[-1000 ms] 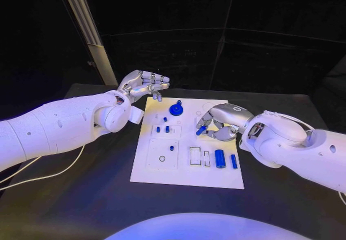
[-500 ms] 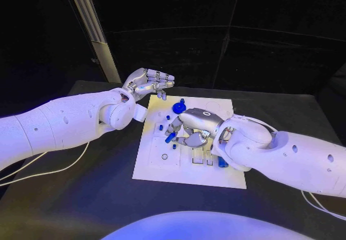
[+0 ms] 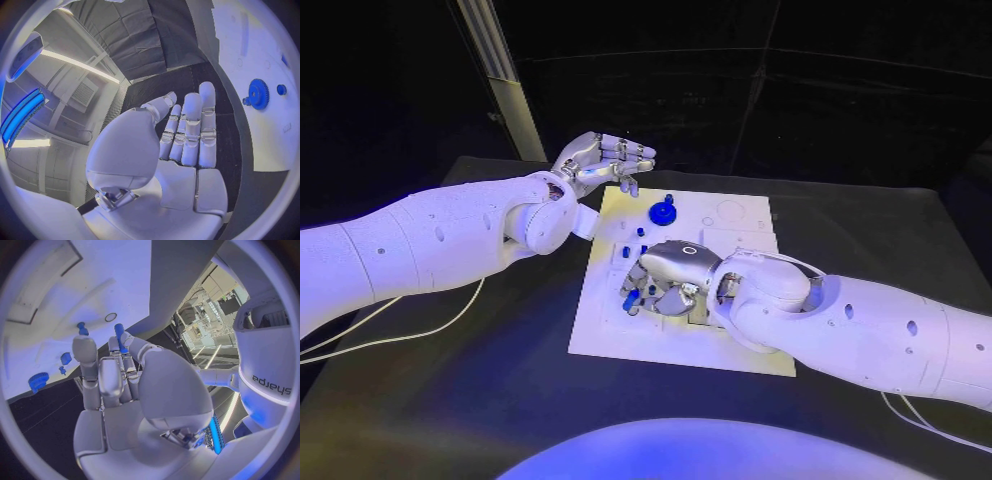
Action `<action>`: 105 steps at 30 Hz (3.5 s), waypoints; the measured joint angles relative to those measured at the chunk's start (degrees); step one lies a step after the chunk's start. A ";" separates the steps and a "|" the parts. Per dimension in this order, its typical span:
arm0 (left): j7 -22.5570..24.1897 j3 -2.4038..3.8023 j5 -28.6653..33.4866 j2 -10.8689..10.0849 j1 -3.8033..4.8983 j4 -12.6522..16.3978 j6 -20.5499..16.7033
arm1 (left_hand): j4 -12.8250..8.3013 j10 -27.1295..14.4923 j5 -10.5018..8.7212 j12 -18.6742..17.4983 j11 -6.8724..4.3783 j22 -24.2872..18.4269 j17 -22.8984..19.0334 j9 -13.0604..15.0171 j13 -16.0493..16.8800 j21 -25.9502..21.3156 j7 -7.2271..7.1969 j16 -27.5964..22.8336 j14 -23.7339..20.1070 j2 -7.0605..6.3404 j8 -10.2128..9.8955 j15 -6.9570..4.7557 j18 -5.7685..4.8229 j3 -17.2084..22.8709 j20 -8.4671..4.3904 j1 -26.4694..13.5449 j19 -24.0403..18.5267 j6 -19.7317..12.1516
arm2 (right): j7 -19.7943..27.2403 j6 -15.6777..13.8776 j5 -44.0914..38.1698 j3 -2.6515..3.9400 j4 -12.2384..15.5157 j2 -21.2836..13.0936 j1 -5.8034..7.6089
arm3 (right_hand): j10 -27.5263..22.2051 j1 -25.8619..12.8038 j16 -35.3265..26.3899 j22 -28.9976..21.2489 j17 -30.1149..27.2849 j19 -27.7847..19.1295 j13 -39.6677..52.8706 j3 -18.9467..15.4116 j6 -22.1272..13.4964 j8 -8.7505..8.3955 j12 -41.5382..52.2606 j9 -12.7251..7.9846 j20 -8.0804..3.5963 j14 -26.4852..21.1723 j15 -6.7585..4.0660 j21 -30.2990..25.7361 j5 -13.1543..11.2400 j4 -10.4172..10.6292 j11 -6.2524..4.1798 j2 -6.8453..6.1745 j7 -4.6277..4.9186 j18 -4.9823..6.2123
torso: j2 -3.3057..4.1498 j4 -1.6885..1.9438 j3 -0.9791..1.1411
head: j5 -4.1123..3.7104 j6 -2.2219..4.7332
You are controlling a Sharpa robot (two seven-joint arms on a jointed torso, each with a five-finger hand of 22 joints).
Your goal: Assemble the parts on the task board
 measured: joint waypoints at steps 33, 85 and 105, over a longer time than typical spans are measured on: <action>-0.18 -0.01 0.00 0.20 0.00 -0.25 0.24 | 0.00 -0.43 0.00 0.40 -0.01 0.00 -0.06 -0.05 0.00 0.00 0.00 0.00 0.00 0.00 0.00 0.00 0.00 0.00 0.00 0.00 0.00 0.00 | -3.09 4.76 -7.11 -0.06 -0.75 1.23 -0.20 | 0.00 -1.13 0.00 -0.33 -0.18 -0.13 0.05 0.31 -0.02 -0.24 -0.49 -0.05 0.13 0.00 0.00 0.00 -0.02 -0.02 0.00 -0.54 0.16 0.01 | -0.01 -0.03 -0.03 | -0.10 -0.29; -0.83 -0.12 0.01 -0.71 -0.01 -0.11 0.57 | 0.00 -0.42 0.00 0.40 -0.01 0.00 -0.10 -0.05 0.00 0.00 0.00 0.00 0.00 0.00 0.00 0.00 0.00 0.00 0.00 0.00 0.00 0.00 | -8.16 -7.80 20.97 -1.03 12.13 -26.58 2.38 | 10.98 -12.44 7.25 11.93 8.12 5.36 46.63 -23.59 -2.21 7.08 51.79 2.49 -2.27 -0.20 -2.47 6.97 19.85 12.61 -3.43 -1.24 -3.07 -1.81 | -0.68 -1.26 -0.09 | -4.45 0.93; -0.90 -0.21 0.01 -0.88 -0.03 -0.13 0.65 | 0.00 -0.42 0.00 0.67 -0.01 -0.06 -0.20 -0.05 0.00 -0.24 0.00 0.00 -0.15 0.00 0.22 0.15 -0.01 0.00 0.15 0.00 -0.15 0.00 | -26.33 -2.48 12.98 -1.16 12.70 -26.22 0.25 | 11.47 -14.65 12.53 18.90 14.38 6.58 64.82 -33.72 -5.26 13.06 63.98 6.50 -2.24 -0.21 -2.47 10.87 12.49 20.56 -3.51 -0.40 -2.99 -2.69 | -0.99 -1.68 -0.02 | -5.59 0.97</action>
